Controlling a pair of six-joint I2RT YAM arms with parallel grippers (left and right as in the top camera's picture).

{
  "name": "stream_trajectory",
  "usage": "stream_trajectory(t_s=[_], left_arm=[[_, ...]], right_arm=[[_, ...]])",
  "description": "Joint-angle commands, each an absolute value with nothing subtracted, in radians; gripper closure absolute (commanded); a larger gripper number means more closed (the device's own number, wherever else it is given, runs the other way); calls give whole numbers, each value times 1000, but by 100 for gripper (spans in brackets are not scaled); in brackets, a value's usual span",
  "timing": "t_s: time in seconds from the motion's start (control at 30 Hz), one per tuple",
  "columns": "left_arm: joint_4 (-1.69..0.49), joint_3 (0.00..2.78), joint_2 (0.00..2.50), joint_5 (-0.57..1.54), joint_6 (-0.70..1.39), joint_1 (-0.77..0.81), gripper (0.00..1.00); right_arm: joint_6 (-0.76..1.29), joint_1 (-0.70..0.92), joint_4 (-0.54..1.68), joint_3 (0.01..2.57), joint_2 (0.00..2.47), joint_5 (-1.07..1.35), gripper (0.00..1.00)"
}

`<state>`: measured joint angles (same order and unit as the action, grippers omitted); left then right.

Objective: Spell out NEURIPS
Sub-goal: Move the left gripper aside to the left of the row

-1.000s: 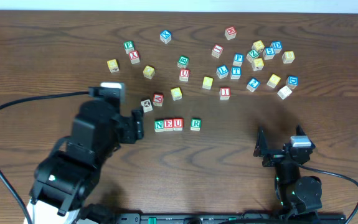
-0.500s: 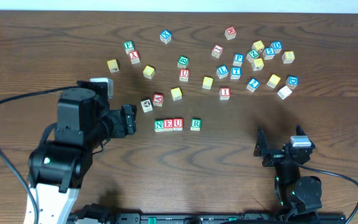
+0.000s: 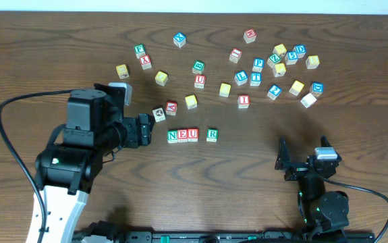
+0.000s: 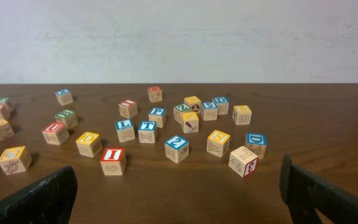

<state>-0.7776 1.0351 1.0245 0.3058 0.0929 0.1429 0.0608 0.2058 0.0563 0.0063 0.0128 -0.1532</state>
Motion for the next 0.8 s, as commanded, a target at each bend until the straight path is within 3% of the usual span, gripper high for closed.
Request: stream_trajectory(t_s=[0.0,0.3,0.37,0.6,0.77], left_arm=[[-775,1049,1016,392,35,84,14],[-798,1049,1016,426,38,14,13],[-800,1049,1016,426,38,14,0],[-800,1049,1018,426,38,14,1],[-800,1049,1018,426,38,14,1]], right_arm=[[73,199,60,6,12,-158,1],[73,199,58,6,12,-158,1],[74,199,57,6,12,-157,1],[79,199,-6,25,14,42,1],[57,199,90,136,67,50,1]])
